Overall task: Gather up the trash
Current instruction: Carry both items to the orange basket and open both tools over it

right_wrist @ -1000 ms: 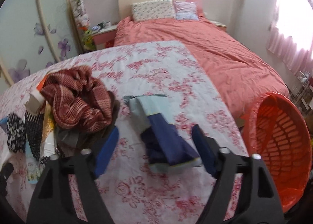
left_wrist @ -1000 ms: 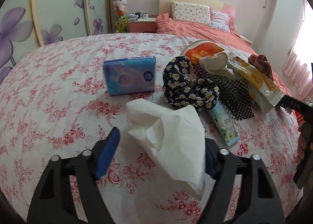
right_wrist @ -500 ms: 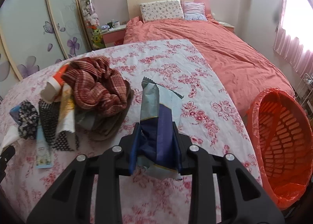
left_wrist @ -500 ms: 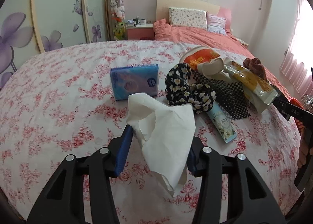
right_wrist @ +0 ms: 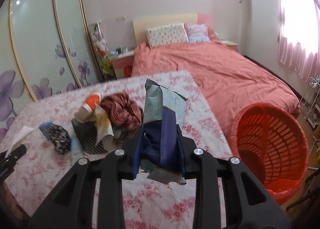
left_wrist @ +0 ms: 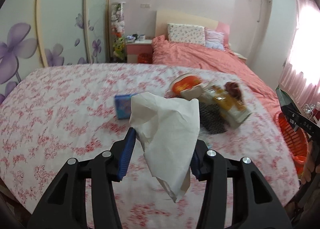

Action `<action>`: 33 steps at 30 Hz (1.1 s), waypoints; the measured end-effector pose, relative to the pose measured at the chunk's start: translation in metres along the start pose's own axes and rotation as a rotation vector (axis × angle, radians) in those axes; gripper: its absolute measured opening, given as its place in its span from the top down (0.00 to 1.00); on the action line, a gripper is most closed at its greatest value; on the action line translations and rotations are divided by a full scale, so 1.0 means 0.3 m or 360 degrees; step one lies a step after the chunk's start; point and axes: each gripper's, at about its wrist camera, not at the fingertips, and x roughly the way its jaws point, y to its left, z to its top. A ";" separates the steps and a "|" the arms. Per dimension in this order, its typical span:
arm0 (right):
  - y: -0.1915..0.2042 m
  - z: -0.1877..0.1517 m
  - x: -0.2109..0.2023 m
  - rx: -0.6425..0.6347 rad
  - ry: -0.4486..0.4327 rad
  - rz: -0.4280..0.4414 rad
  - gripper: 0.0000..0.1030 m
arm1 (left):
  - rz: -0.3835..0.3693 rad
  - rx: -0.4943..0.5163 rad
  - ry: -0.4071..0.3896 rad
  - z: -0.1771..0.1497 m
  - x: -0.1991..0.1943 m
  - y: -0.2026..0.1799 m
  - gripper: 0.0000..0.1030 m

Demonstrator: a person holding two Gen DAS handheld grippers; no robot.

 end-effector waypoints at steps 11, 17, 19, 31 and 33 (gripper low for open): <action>-0.181 0.016 -0.234 0.0115 -0.0165 -0.0146 0.71 | -0.0353 0.0174 -0.0028 0.079 -0.003 -0.358 0.52; -0.318 0.010 -0.289 0.0220 -0.0211 -0.0244 0.71 | -0.0545 0.0290 -0.0027 0.091 0.013 -0.563 0.52; -0.356 0.003 -0.293 0.0248 -0.0219 -0.0269 0.71 | -0.0606 0.0331 -0.0023 0.091 0.022 -0.636 0.52; -0.576 -0.013 -0.242 0.0408 -0.0236 -0.0377 0.71 | -0.0850 0.0562 0.0075 0.044 0.134 -0.956 0.52; -0.616 -0.017 -0.228 0.0433 -0.0235 -0.0387 0.71 | -0.0880 0.0598 0.0092 0.035 0.150 -0.998 0.52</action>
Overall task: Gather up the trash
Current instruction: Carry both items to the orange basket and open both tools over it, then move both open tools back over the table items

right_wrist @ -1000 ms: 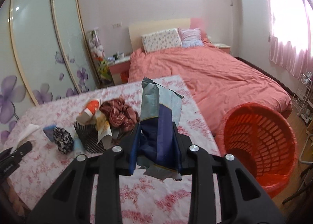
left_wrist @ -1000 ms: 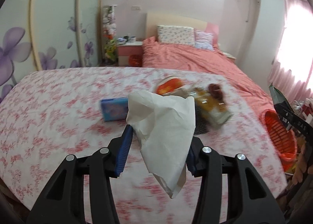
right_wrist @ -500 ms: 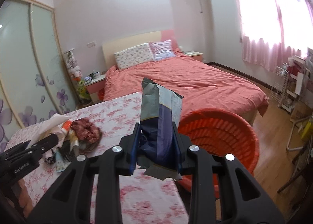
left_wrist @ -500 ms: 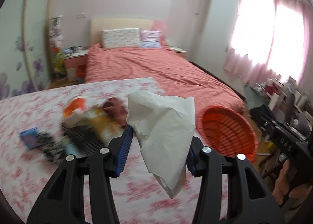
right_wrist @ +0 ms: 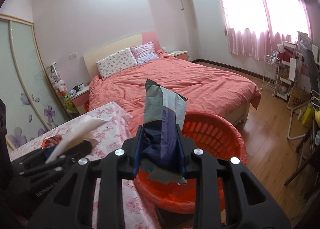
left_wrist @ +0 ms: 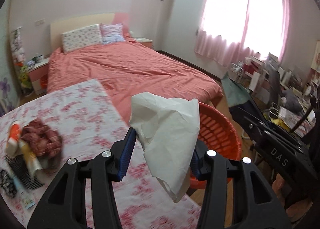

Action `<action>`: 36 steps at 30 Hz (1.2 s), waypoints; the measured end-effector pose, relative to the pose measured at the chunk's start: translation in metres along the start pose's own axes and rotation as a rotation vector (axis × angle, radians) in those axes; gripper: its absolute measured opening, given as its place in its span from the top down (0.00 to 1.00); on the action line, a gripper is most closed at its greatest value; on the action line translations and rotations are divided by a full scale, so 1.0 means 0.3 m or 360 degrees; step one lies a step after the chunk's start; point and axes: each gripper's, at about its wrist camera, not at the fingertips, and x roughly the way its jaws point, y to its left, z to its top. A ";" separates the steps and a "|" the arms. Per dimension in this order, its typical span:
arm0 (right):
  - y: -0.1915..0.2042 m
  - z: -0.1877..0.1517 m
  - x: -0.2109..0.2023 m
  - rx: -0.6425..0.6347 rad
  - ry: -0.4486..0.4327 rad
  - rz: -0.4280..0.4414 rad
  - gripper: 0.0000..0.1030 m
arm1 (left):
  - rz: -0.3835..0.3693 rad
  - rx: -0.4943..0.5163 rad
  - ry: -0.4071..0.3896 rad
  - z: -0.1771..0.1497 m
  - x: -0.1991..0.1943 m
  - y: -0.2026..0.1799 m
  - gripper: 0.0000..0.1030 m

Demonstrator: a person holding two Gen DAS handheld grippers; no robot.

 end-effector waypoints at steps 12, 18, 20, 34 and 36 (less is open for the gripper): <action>-0.169 0.001 0.134 0.0133 0.0057 -0.0047 0.71 | -0.0073 0.0084 0.0144 0.041 0.195 -0.132 0.51; -0.220 0.013 0.186 0.0216 0.0079 -0.0042 0.66 | -0.0040 0.0110 0.0226 0.032 0.258 -0.146 0.38; -0.220 0.010 0.199 0.0207 0.0088 -0.0055 0.62 | -0.0031 0.0111 0.0250 0.023 0.264 -0.146 0.29; -0.136 -0.030 0.145 0.0041 0.0083 -0.0143 0.34 | 0.0295 0.0036 0.0228 -0.056 0.124 0.018 0.14; -0.103 -0.041 0.135 0.0009 0.0093 -0.0134 0.33 | 0.0364 0.0014 0.0215 -0.077 0.073 0.062 0.14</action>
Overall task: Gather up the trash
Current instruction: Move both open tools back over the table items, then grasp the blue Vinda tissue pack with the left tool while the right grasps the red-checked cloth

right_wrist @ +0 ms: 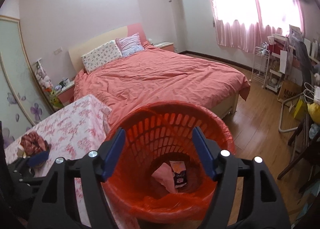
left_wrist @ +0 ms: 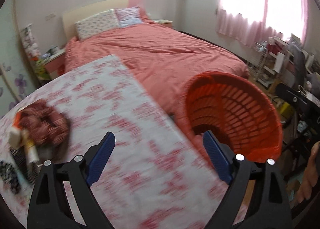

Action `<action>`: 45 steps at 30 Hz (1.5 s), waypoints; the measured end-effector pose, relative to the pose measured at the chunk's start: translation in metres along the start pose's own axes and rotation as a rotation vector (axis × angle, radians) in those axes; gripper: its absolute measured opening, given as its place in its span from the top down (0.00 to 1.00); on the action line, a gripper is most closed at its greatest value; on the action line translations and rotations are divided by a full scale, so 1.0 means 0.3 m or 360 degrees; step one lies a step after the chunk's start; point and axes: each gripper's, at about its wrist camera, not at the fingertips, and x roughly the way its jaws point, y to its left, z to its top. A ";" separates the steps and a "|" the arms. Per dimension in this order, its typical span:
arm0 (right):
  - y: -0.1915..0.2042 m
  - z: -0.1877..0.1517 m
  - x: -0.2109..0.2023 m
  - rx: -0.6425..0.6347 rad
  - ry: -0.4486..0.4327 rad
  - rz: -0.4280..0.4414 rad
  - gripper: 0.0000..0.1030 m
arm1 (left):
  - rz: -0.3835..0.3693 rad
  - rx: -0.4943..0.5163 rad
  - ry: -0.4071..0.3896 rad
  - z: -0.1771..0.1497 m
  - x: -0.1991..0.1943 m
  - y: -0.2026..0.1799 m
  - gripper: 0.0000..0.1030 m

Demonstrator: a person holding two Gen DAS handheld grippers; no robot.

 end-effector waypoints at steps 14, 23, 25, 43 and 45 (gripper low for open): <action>0.383 -0.126 -0.078 -0.0295 0.0111 0.0233 0.32 | 0.0309 -0.0298 -0.0108 -0.140 -0.218 0.429 0.14; 0.618 -0.229 -0.081 -0.0457 0.0178 0.0368 0.33 | 0.0506 -0.0512 -0.0130 -0.252 -0.310 0.707 0.14; 0.666 -0.254 -0.074 -0.0492 0.0195 0.0393 0.33 | 0.0568 -0.0593 -0.0125 -0.278 -0.321 0.797 0.14; 0.863 -0.357 0.016 -0.0593 0.0335 0.0440 0.33 | 0.0682 -0.0713 -0.0032 -0.359 -0.184 1.149 0.14; 0.869 -0.361 0.022 -0.0595 0.0343 0.0437 0.33 | 0.0663 -0.0700 -0.0025 -0.350 -0.163 1.146 0.22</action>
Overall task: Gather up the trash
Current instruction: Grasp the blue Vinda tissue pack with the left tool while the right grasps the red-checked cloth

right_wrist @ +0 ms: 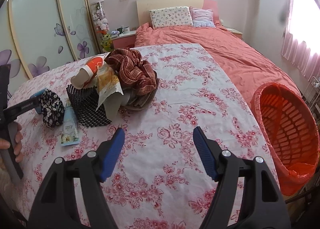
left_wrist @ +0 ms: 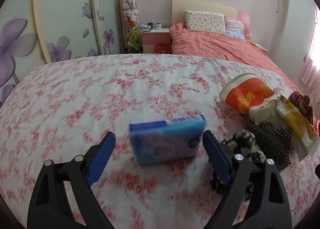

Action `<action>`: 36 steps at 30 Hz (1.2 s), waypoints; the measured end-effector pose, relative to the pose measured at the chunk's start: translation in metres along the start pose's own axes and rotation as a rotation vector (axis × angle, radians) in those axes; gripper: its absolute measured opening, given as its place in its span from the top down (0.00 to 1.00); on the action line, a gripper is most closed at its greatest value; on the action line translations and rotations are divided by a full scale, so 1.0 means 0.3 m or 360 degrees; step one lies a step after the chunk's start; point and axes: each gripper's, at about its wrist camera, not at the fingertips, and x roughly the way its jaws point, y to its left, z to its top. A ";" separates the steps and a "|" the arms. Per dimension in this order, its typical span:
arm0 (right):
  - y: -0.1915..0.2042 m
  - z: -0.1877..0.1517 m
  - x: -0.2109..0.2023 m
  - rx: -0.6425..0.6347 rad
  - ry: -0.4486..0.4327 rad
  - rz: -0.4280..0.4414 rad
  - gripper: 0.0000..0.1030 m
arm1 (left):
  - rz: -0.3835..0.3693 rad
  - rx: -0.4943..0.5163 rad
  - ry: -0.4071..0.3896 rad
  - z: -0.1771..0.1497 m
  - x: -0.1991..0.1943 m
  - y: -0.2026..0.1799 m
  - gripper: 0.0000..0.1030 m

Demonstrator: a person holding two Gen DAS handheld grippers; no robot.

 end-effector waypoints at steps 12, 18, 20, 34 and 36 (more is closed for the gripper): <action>0.033 0.009 0.026 -0.0021 0.0010 0.0025 0.33 | -0.0038 0.0014 0.0084 0.039 0.069 -0.056 0.44; 0.048 0.014 0.037 -0.0032 0.0015 0.0039 0.33 | -0.0024 0.0046 0.0109 0.047 0.092 -0.083 0.28; 0.051 0.014 0.041 -0.0033 0.0019 0.0041 0.33 | -0.0023 0.0051 0.0120 0.048 0.098 -0.098 0.24; 0.075 0.052 0.054 0.0006 0.0002 0.0107 0.33 | -0.0016 0.0036 0.0196 0.043 0.124 -0.101 0.63; 0.083 0.072 0.052 0.0011 -0.0016 0.0128 0.33 | -0.0017 0.0028 0.0194 0.040 0.120 -0.089 0.63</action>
